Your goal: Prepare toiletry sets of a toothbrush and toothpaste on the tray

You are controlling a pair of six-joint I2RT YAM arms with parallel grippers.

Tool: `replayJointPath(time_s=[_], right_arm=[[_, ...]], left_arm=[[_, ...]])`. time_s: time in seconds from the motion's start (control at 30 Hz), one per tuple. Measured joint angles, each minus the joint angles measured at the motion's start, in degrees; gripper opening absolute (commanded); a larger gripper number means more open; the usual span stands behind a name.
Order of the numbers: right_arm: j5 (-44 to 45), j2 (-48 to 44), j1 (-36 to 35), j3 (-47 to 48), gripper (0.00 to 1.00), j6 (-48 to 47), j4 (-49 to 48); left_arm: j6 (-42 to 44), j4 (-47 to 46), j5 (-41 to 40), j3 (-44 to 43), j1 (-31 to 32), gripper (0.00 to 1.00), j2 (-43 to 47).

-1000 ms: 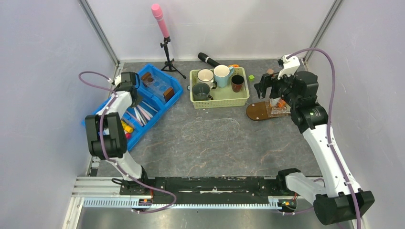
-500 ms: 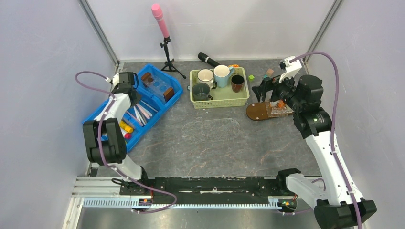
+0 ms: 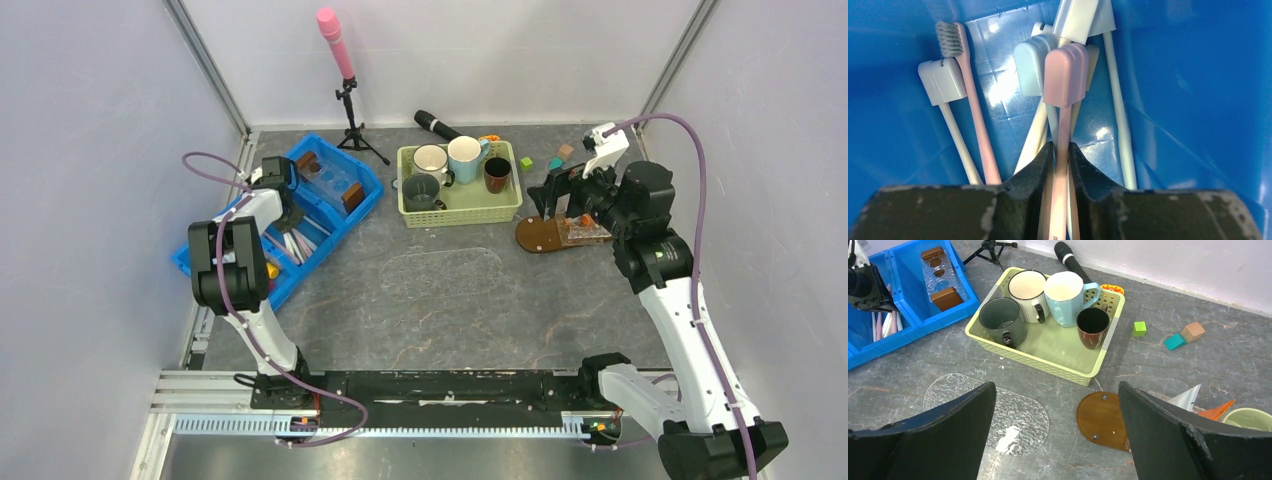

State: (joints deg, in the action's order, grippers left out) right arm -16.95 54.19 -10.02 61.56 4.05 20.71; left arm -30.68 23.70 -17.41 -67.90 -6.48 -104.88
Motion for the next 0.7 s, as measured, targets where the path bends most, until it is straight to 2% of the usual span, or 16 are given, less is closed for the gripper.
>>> replayJointPath(time_s=[0.13,0.4,0.53,0.7], right_arm=[[0.02,-0.28,0.00,0.00,0.98,-0.59,-0.02],[0.04,-0.68,0.00,-0.57,0.98,-1.16,0.00],[0.04,-0.79,0.00,-0.63,0.98,-1.18,0.00],[0.04,-1.09,0.00,-0.63,0.98,-1.18,0.17]], left_arm=[[0.63,0.55,0.02,0.00,0.04,0.30,-0.39],[1.01,1.62,-0.55,-0.17,0.50,0.21,-0.39],[1.40,2.40,-1.84,-0.42,1.09,0.13,-0.20],[1.64,4.13,-3.76,-1.01,1.97,0.15,1.18]])
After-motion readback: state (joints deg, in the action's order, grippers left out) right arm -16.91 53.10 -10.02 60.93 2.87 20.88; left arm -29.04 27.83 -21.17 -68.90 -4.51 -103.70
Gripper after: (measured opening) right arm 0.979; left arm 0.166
